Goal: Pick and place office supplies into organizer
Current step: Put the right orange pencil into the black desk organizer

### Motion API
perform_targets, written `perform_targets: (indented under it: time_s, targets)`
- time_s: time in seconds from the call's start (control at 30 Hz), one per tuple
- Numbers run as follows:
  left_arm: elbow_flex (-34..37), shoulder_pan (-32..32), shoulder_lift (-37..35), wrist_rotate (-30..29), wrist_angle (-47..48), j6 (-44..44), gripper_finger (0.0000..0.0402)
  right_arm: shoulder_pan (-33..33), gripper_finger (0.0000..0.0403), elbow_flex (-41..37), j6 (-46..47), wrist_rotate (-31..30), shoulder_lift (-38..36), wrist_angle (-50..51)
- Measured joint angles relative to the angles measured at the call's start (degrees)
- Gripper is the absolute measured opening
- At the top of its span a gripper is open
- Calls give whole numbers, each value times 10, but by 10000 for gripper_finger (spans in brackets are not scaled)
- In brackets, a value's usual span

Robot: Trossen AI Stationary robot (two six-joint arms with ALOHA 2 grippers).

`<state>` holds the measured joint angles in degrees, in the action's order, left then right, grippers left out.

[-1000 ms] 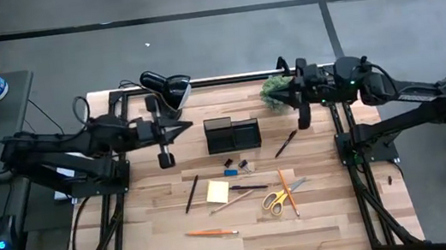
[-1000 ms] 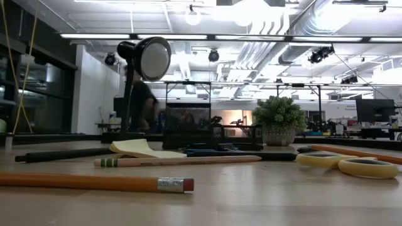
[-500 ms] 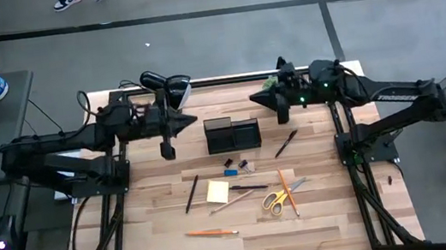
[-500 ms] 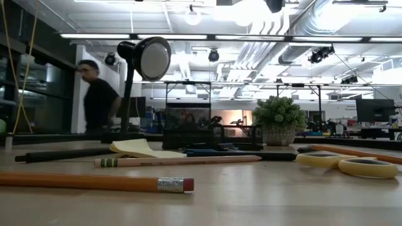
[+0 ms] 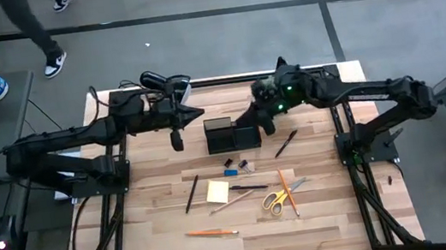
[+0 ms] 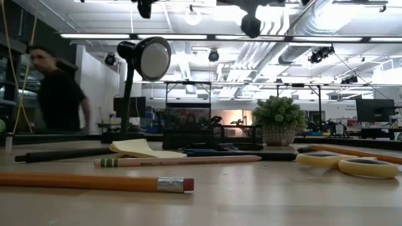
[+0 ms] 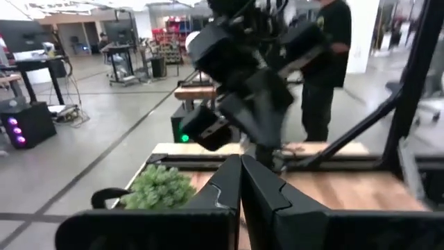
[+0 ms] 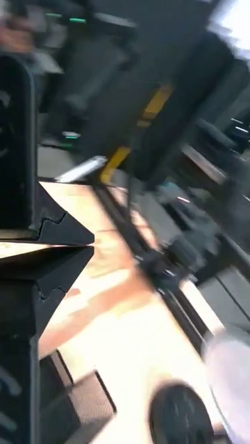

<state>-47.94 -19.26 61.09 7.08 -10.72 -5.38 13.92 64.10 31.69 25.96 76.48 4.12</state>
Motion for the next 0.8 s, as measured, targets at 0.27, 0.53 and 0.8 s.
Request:
perform_targets:
  time_s: [0.27, 0.53, 0.8]
  targets:
    - [0, 2, 48, -52, -81, 24, 1, 0, 12, 0, -72, 92, 23, 49]
    - [0, 2, 64, -112, -127, 82, 1, -1, 12, 0, -59, 79, 22, 92]
    - [0, 2, 64, -99, -124, 86, 1, -26, 12, 0, -55, 75, 22, 241]
